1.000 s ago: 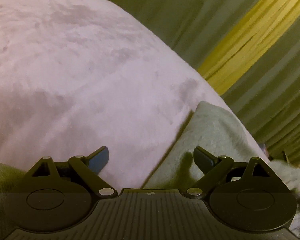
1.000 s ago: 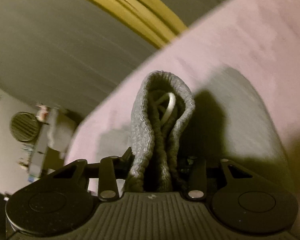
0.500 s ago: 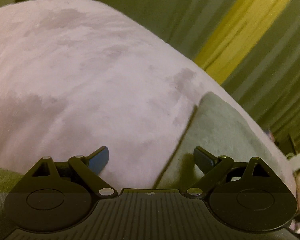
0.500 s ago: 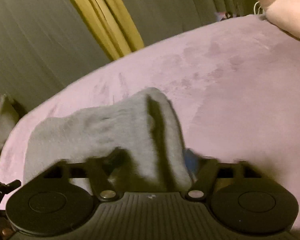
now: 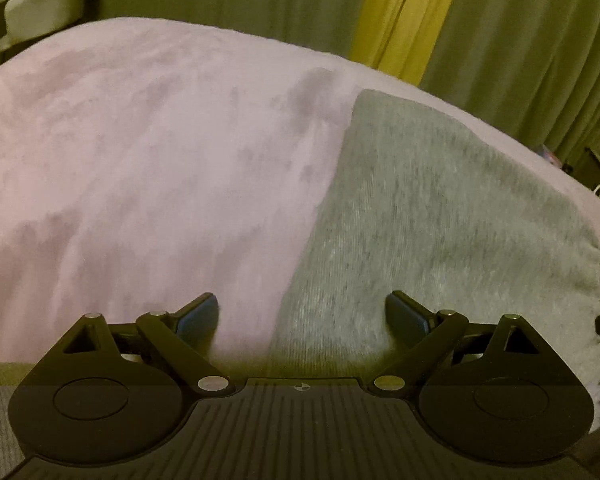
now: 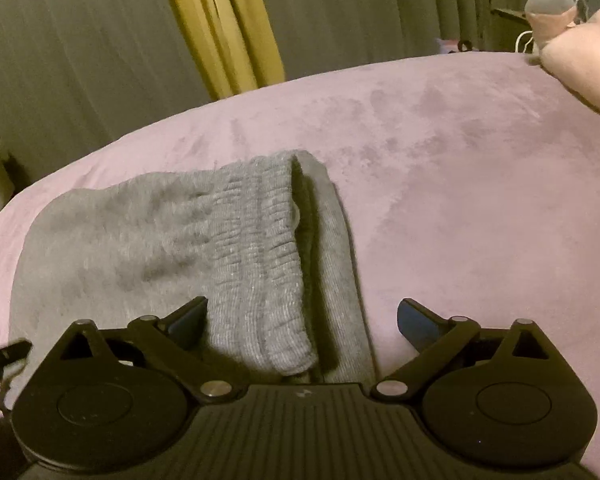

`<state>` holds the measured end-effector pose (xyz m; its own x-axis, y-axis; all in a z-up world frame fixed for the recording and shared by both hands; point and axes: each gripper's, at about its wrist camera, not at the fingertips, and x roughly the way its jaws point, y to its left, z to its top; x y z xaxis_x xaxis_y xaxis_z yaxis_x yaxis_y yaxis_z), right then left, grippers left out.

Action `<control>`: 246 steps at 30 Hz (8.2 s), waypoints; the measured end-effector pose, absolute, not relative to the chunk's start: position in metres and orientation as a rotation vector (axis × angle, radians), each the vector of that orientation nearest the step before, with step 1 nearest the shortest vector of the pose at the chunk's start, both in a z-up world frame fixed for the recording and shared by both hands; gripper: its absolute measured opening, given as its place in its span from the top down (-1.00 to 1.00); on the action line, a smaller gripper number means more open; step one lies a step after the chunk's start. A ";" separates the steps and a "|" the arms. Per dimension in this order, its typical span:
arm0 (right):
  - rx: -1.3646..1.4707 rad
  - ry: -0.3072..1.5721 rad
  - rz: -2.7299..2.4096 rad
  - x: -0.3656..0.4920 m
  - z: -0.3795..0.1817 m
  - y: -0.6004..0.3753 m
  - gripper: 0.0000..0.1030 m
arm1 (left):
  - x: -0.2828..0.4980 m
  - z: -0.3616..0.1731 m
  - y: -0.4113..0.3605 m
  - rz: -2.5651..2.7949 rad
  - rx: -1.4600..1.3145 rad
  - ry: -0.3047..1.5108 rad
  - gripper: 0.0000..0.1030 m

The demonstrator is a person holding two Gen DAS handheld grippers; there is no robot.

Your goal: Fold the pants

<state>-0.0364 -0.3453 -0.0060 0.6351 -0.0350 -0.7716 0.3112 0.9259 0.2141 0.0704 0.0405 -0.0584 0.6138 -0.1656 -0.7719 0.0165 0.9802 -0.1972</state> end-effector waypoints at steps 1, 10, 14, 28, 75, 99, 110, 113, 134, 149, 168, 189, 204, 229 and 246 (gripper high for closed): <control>0.342 0.865 -0.207 -0.039 -0.005 -0.346 -0.91 | 0.067 -0.056 0.041 -0.103 -0.175 0.898 -0.86; 0.422 0.910 -0.198 -0.064 0.000 -0.344 -0.91 | 0.050 -0.051 0.019 -0.127 -0.019 0.925 -0.86; 0.463 0.979 -0.179 -0.058 -0.005 -0.350 -0.91 | 0.052 -0.051 0.030 -0.146 -0.097 0.998 -0.86; 0.665 0.996 -0.150 -0.058 -0.020 -0.370 -0.91 | 0.020 -0.023 0.005 -0.181 0.010 0.921 -0.84; 0.655 1.054 0.399 0.015 -0.059 -0.423 -0.93 | 0.168 -0.080 0.021 -0.692 -0.172 1.052 -1.00; 0.584 1.019 0.221 0.045 -0.046 -0.370 -0.38 | 0.164 -0.073 -0.010 -0.682 -0.194 0.996 -0.17; 0.578 0.817 0.298 0.058 0.012 -0.342 -0.12 | 0.176 -0.022 -0.024 -0.693 -0.239 0.884 0.11; 0.581 0.765 0.276 0.079 0.025 -0.342 -0.11 | 0.196 -0.003 -0.032 -0.664 -0.240 0.821 0.11; 0.164 0.906 -0.167 0.172 -0.003 -0.319 -0.92 | 0.216 -0.044 -0.038 -0.228 -0.077 0.909 -0.87; 0.182 1.045 -0.110 0.047 -0.021 -0.276 -0.92 | 0.066 -0.055 -0.035 -0.201 0.149 0.971 -0.89; 0.104 0.987 -0.230 0.000 0.046 -0.229 -0.92 | 0.032 0.025 -0.032 -0.094 0.137 0.862 -0.98; 0.059 1.027 -0.215 0.007 0.076 -0.210 -0.92 | 0.039 0.062 -0.051 -0.097 0.211 0.935 -0.98; 0.083 1.063 -0.244 0.001 0.085 -0.215 -0.92 | 0.035 0.074 -0.057 -0.096 0.178 0.971 -0.98; 0.099 1.056 -0.231 0.000 0.090 -0.216 -0.92 | 0.039 0.071 -0.053 -0.076 0.166 0.994 -0.98; 0.096 1.054 -0.228 -0.001 0.090 -0.216 -0.92 | 0.038 0.069 -0.054 -0.073 0.169 1.003 -0.98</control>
<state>-0.0005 -0.2161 0.0900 0.4737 -0.1397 -0.8695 0.2317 0.9723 -0.0301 0.0375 -0.0540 0.0686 0.5368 0.0169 -0.8436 0.1384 0.9845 0.1078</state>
